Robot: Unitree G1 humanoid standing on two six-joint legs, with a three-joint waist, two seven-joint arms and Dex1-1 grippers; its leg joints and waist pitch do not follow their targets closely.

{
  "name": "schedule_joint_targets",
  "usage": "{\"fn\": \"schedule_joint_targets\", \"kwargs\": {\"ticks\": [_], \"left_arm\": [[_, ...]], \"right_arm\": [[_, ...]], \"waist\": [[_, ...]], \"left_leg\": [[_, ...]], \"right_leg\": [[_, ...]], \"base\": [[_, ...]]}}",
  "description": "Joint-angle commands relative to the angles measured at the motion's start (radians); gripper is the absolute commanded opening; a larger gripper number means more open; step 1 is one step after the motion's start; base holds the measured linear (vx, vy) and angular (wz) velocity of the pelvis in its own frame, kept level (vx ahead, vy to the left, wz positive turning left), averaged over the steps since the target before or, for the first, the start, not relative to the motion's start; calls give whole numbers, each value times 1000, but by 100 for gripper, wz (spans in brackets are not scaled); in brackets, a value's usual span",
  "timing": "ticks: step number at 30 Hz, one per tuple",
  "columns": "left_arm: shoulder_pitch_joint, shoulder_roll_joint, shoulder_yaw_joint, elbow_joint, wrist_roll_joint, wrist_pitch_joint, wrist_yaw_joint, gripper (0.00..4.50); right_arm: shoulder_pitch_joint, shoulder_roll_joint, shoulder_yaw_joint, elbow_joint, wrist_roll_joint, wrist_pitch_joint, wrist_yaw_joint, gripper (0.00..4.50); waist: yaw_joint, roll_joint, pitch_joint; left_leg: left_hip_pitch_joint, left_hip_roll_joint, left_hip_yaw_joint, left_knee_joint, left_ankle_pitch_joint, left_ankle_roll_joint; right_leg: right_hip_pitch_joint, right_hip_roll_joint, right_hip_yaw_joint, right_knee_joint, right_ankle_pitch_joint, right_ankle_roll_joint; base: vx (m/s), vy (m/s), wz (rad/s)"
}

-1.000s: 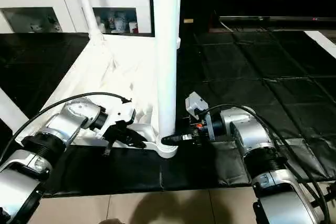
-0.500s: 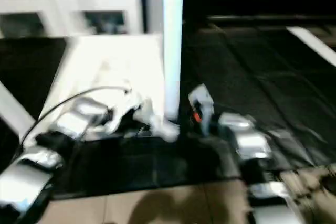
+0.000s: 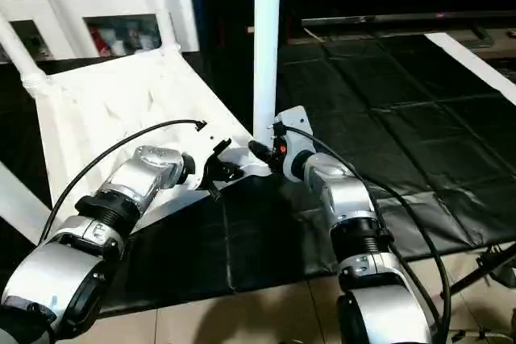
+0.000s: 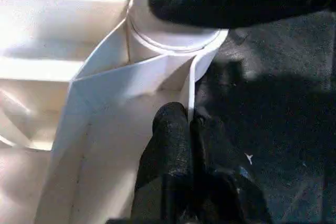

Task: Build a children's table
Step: Rotate leg to tighten

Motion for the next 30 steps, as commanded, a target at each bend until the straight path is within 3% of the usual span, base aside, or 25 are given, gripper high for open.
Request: {"fn": "schedule_joint_targets", "kwargs": {"ticks": [1,5,6,10,18,24,27,30], "left_arm": [[-23,-45,-14,-82,-39,-46,-51,0],[-3,-9,-29,-84,-30,-81,-98,0],[3,6,-36,-80,-22,-98,-115,0],[15,38,-54,-77,-12,-144,-167,0],[58,129,-123,-113,-22,-269,-427,0],[77,167,-171,-143,-20,-321,-557,0],[82,176,-187,-148,-18,-342,-598,0],[90,182,-193,-161,-21,-349,-628,0]], "right_arm": [[30,67,92,1,11,20,73,313],[72,19,98,-37,18,2,132,324],[90,-6,103,-59,26,-9,176,354],[124,-68,111,-104,47,-25,286,373],[129,-248,103,-154,98,-46,573,445],[90,-310,138,-123,93,-96,694,449],[77,-323,159,-106,93,-141,755,449],[66,-322,167,-96,110,-135,822,449]], "waist": [[10,-9,-75],[17,-10,-71],[20,-10,-70],[35,-10,-68],[60,-9,-73],[79,-8,-73],[82,-11,-72],[83,-11,-74]], "left_leg": [[-4,19,-5,-53,-68,106],[-3,19,-5,-55,-97,102],[-2,19,-3,-56,-109,101],[3,23,-4,-58,-131,88],[4,30,-2,-55,-123,98],[7,32,-3,-56,-128,79],[8,32,-2,-56,-138,76],[3,33,-3,-55,-120,84]], "right_leg": [[74,-65,57,-60,-141,-217],[76,-66,56,-67,-187,-201],[74,-66,57,-71,-206,-189],[71,-66,58,-75,-248,-171],[68,-67,59,-63,-202,-187],[65,-70,60,-61,-216,-189],[63,-70,60,-64,-236,-183],[67,-70,60,-60,-214,-189]], "base": [[0,0,0],[0,0,0],[0,0,0],[0,0,0],[0,0,0],[0,0,0],[0,0,0],[0,0,0]]}}
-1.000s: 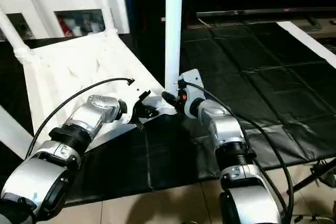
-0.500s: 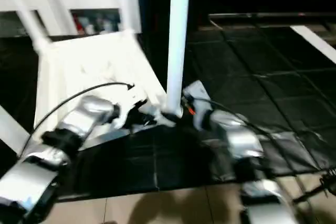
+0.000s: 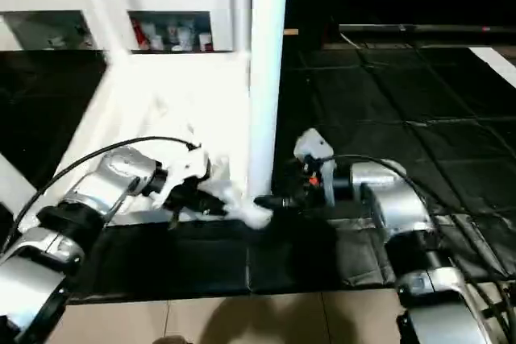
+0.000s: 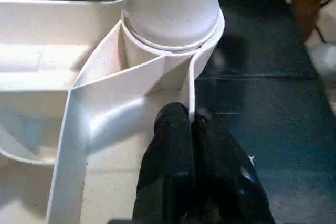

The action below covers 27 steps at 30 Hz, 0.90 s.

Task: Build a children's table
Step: Rotate leg to tighten

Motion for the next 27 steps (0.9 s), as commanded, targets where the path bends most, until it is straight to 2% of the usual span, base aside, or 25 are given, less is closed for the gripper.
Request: {"fn": "schedule_joint_targets", "kwargs": {"ticks": [1,2,3,7,11,14,20,21,23,24,27], "left_arm": [[-13,-13,-31,-52,-20,-27,-73,0],[-10,-13,-32,-57,-22,-25,-78,0],[-9,-12,-34,-61,-24,-24,-82,0],[-5,-8,-36,-68,-27,-25,-89,0],[-4,-6,-35,-69,-25,-28,-95,0],[-4,-7,-35,-67,-24,-28,-89,0],[-3,-7,-36,-63,-20,-30,-80,0],[-3,-8,-36,-62,-19,-30,-78,0],[-4,-8,-36,-62,-18,-30,-77,0],[-3,-7,-36,-62,-18,-30,-75,0],[-2,-7,-35,-61,-16,-30,-72,0]], "right_arm": [[-24,-5,9,4,22,9,47,422],[-27,-2,13,7,27,20,61,415],[-30,0,17,11,31,25,70,415],[-40,6,30,31,37,35,93,372],[-50,13,34,55,40,34,124,351],[-51,14,37,54,49,42,136,326],[-48,21,38,50,56,50,144,279],[-49,23,38,53,56,50,149,259],[-50,24,38,55,56,50,150,250],[-49,26,38,54,56,50,151,243],[-48,27,39,53,57,51,152,233]], "waist": [[-10,-13,-74],[-9,-16,-73],[-9,-14,-73],[-12,-15,-73],[-15,-16,-73],[-15,-13,-75],[-15,-14,-75],[-15,-14,-75],[-15,-14,-75],[-15,-18,-74],[-15,-16,-74]], "left_leg": [[3,33,-2,-60,-118,88],[2,33,-2,-60,-118,90],[1,32,-3,-60,-120,91],[0,32,-3,-60,-118,86],[-2,30,-2,-59,-112,84],[0,32,-3,-58,-104,88],[0,32,-3,-58,-108,86],[0,31,-3,-58,-108,87],[1,32,-2,-58,-108,86],[-1,31,-2,-58,-107,86],[0,31,-2,-59,-108,85]], "right_leg": [[65,-67,60,-62,-211,-191],[66,-68,60,-62,-213,-190],[67,-68,59,-62,-223,-190],[66,-68,59,-63,-241,-182],[66,-67,58,-65,-255,-173],[65,-66,58,-62,-233,-179],[66,-66,58,-62,-232,-182],[66,-66,58,-63,-234,-181],[65,-66,58,-63,-237,-180],[66,-66,58,-63,-240,-177],[65,-66,58,-64,-251,-174]], "base": [[0,0,0],[0,0,0],[0,0,0],[0,0,0],[0,0,0],[0,0,0],[0,0,0],[0,0,0],[0,0,0],[0,0,0],[0,0,0]]}}
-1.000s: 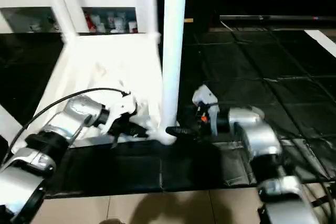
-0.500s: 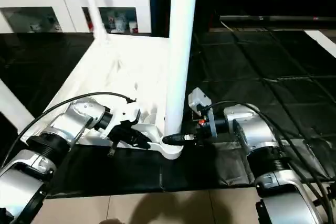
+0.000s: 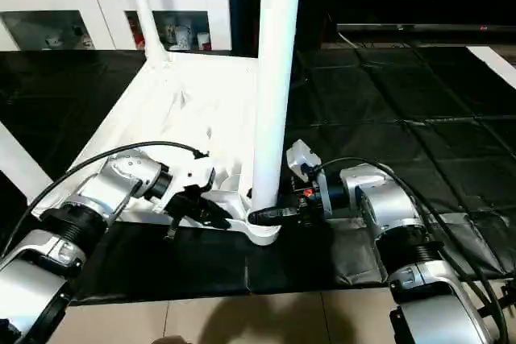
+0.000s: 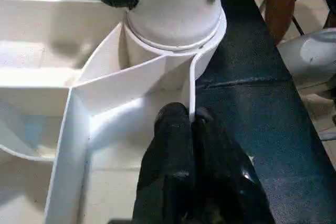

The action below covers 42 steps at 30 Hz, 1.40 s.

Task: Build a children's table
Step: Rotate leg to tighten

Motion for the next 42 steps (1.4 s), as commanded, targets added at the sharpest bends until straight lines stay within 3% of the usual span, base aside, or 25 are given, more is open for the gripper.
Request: {"fn": "schedule_joint_targets", "kwargs": {"ticks": [1,6,9,11,12,14,15,17,18,22,25,27,31,32,35,40,42], "left_arm": [[-6,-9,-13,-32,-13,-12,-23,0],[-11,-26,10,-15,-16,17,36,0],[-26,-56,35,12,-16,49,121,0],[-36,-73,48,22,-17,71,166,0],[-60,-113,72,48,-13,112,274,0],[-78,-140,90,65,-14,144,343,0],[-87,-153,99,72,-18,163,372,0],[-122,-206,141,100,-38,229,500,0],[-126,-214,147,103,-41,237,518,0],[-155,-270,185,127,-47,276,626,0],[-158,-287,186,124,-38,277,637,0],[-151,-281,179,116,-31,270,620,0],[-142,-268,170,108,-22,266,611,0],[-140,-266,169,107,-22,265,608,0],[-121,-237,149,92,-11,245,566,0],[-102,-200,131,83,-3,213,506,0],[-91,-169,116,82,4,186,454,0]], "right_arm": [[-17,7,4,-4,11,10,5,227],[5,35,-13,-22,19,34,-63,217],[18,76,-26,-16,-17,36,-212,215],[19,98,-34,-9,-35,34,-286,213],[15,146,-53,7,-70,43,-447,210],[9,177,-66,17,-81,65,-533,209],[5,192,-72,20,-84,78,-569,207],[-8,245,-82,30,-97,101,-680,205],[-10,254,-85,31,-99,106,-699,204],[-36,330,-102,34,-110,130,-822,201],[-58,369,-110,46,-116,143,-881,199],[-54,368,-102,39,-115,138,-865,268],[-37,364,-92,26,-122,126,-852,285],[-33,363,-90,24,-126,122,-853,312],[-5,338,-94,-1,-127,107,-828,322],[25,286,-94,-41,-107,91,-744,377],[49,225,-90,-77,-89,83,-646,391]], "waist": [[-6,-15,-74],[-6,-14,-73],[-8,-12,-72],[-15,-14,-69],[-22,-13,-70],[-36,-12,-69],[-43,-15,-71],[-53,-11,-71],[-55,-15,-72],[-56,-11,-72],[-60,-11,-71],[-61,-10,-71],[-61,-10,-71],[-62,-13,-70],[-61,-14,-70],[-59,-13,-71],[-56,-12,-70]], "left_leg": [[0,30,-2,-59,-108,84],[0,30,-3,-60,-115,77],[2,28,-3,-62,-124,64],[0,27,-5,-64,-127,46],[1,25,-4,-65,-129,38],[2,21,-7,-66,-141,23],[-3,18,-7,-65,-128,27],[-4,17,-6,-62,-109,40],[-4,15,-4,-60,-99,46],[-3,13,-2,-59,-95,62],[-1,16,-5,-63,-113,64],[0,16,-5,-63,-119,67],[-1,18,-5,-63,-117,73],[-2,18,-5,-63,-116,74],[-2,19,-4,-63,-114,78],[-2,21,-4,-63,-106,91],[-1,21,-3,-63,-111,94]], "right_leg": [[66,-66,58,-66,-253,-173],[65,-66,58,-67,-268,-167],[64,-66,57,-72,-301,-152],[65,-66,55,-73,-325,-138],[65,-65,56,-75,-332,-134],[66,-67,54,-81,-365,-125],[72,-66,53,-80,-355,-123],[70,-64,55,-78,-315,-139],[70,-61,55,-78,-290,-148],[69,-60,55,-80,-285,-155],[69,-62,54,-80,-288,-156],[70,-61,55,-80,-284,-159],[71,-64,57,-77,-253,-170],[72,-64,57,-76,-252,-171],[72,-65,58,-76,-250,-170],[73,-65,60,-72,-221,-178],[72,-65,60,-73,-228,-177]], "base": [[0,0,0],[0,0,0],[0,0,0],[0,0,0],[0,0,0],[0,0,0],[0,0,0],[0,0,0],[0,0,0],[0,0,0],[0,0,0],[0,0,0],[0,0,0],[0,0,0],[0,0,0],[0,0,0],[0,0,0]]}}
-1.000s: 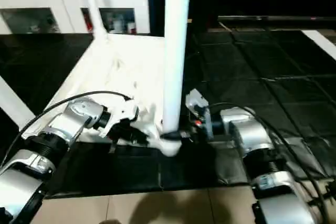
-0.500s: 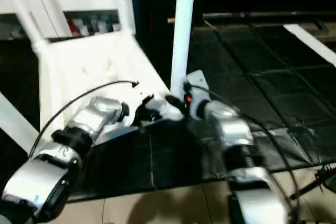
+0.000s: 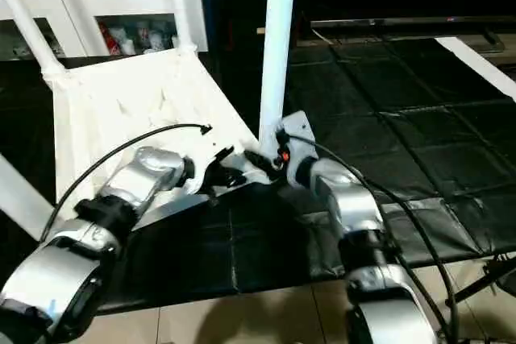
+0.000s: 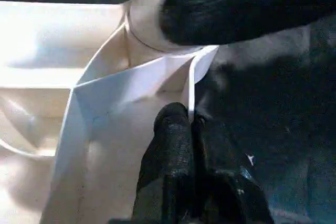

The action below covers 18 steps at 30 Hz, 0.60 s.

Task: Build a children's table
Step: Rotate leg to tighten

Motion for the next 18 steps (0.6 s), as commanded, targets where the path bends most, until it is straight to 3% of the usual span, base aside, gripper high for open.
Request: {"fn": "schedule_joint_targets", "kwargs": {"ticks": [1,6,12,18], "left_arm": [[-9,-3,-20,-50,-17,-53,-59,0],[9,47,-50,-61,-18,-115,-188,0],[44,112,-102,-121,-34,-178,-404,0],[56,141,-136,-148,-36,-199,-507,0]], "right_arm": [[33,-10,82,-21,37,17,131,401],[55,-122,79,-86,82,12,327,445],[36,-234,98,-86,107,4,507,445],[21,-274,138,-85,122,-1,641,445]], "waist": [[9,-13,-70],[25,-12,-70],[43,-9,-73],[58,-12,-73]], "left_leg": [[-1,21,-4,-58,-113,97],[0,27,-3,-58,-129,98],[1,31,-3,-56,-114,98],[2,33,-4,-57,-123,82]], "right_leg": [[70,-65,57,-73,-228,-178],[68,-67,58,-72,-237,-179],[63,-67,60,-62,-185,-202],[64,-70,60,-62,-210,-195]], "base": [[0,0,0],[0,0,0],[0,0,0],[0,0,0]]}}
